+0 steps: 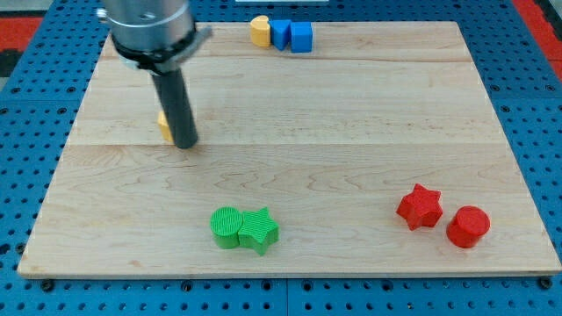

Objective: Move the hexagon to the left of the yellow heart

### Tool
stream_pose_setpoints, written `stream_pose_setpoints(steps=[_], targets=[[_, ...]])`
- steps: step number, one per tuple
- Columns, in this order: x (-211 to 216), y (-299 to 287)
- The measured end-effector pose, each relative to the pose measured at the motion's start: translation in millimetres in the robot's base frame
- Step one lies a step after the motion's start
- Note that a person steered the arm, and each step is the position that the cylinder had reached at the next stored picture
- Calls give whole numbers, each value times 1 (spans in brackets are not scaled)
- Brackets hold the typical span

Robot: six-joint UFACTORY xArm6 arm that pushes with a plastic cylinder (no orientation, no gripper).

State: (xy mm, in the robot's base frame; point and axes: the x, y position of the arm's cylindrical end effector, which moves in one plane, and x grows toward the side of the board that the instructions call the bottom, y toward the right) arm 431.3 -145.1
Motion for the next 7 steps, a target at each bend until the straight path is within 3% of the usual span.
stream_pose_setpoints(steps=[1, 2, 3, 5, 6, 7], targets=[[-28, -23], [-25, -25], [-29, -66], [-73, 0], [-131, 12], [-163, 13]])
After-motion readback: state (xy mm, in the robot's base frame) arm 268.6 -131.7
